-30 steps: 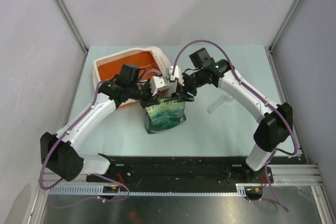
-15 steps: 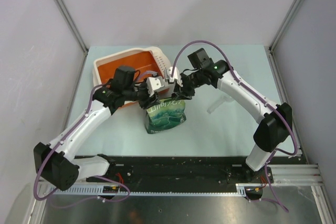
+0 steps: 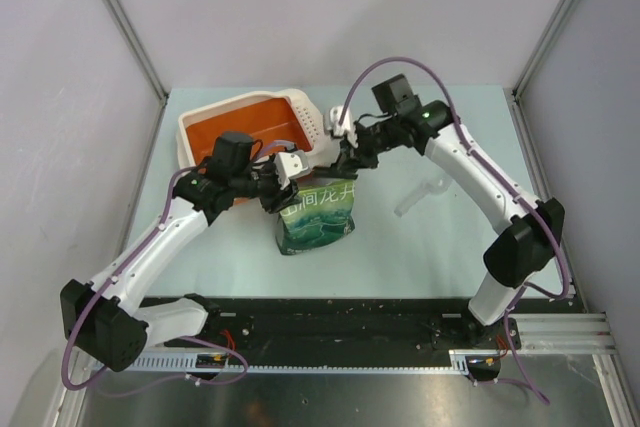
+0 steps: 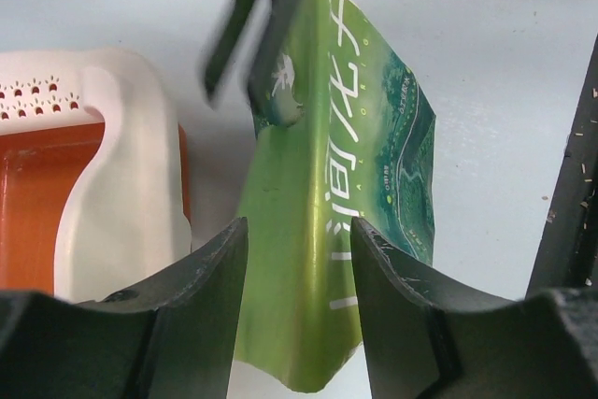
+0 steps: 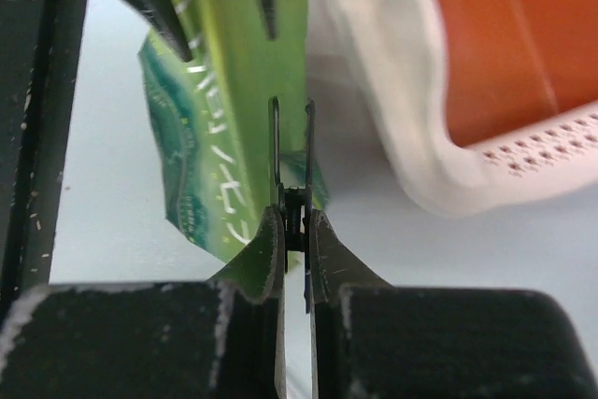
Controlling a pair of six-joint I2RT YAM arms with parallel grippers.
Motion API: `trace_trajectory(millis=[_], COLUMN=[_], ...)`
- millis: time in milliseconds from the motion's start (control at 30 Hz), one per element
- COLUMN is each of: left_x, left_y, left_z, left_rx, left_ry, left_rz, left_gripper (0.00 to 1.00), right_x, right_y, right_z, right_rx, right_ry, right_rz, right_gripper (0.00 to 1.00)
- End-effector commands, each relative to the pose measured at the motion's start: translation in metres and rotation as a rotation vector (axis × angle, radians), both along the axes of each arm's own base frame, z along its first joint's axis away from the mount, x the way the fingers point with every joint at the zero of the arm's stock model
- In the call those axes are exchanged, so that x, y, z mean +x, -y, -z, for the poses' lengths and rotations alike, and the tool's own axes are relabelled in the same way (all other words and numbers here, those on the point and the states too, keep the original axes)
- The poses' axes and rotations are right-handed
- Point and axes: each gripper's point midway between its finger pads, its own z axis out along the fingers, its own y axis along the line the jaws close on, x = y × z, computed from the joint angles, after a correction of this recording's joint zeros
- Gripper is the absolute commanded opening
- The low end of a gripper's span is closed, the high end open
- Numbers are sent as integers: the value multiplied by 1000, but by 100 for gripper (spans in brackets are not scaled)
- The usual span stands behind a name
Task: Fill the litter box with clean litter
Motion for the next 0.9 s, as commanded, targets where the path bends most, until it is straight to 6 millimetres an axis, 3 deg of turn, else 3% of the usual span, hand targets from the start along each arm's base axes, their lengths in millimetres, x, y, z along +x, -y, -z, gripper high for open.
trace_trajectory(millis=[0, 133, 167, 233, 367, 400, 533, 700, 800, 867], left_x=[1, 2, 3, 5, 9, 10, 16, 28, 38, 44], left_y=[1, -1, 0, -2, -4, -5, -8, -14, -15, -15], left_z=[-11, -10, -11, -10, -10, -10, -7, -12, -32, -40], left_rx=[-38, -35, -36, -30, -24, -24, -14, -22, -70, -104], left_ry=[15, 14, 15, 16, 17, 15, -5, -28, -29, -55], left_rz=[-10, -15, -17, -23, -42, -46, -92, -172, -215, -244], left_gripper=[53, 54, 54, 54, 55, 56, 65, 76, 80, 82], right_x=[22, 22, 16, 8, -19, -34, -68, -90, -83, -66], right_y=[23, 67, 78, 104, 139, 146, 163, 173, 174, 175], right_z=[-56, -33, -12, 7, 49, 64, 103, 146, 170, 193], right_rx=[125, 73, 43, 0, -110, -146, -269, -370, -404, -414], right_ry=[-7, -106, -167, -219, -327, -404, -552, -709, -772, -769], right_rz=[122, 217, 238, 283, 283, 282, 230, 219, 306, 391], right_gripper=[0, 0, 0, 0, 0, 0, 0, 0, 0, 0])
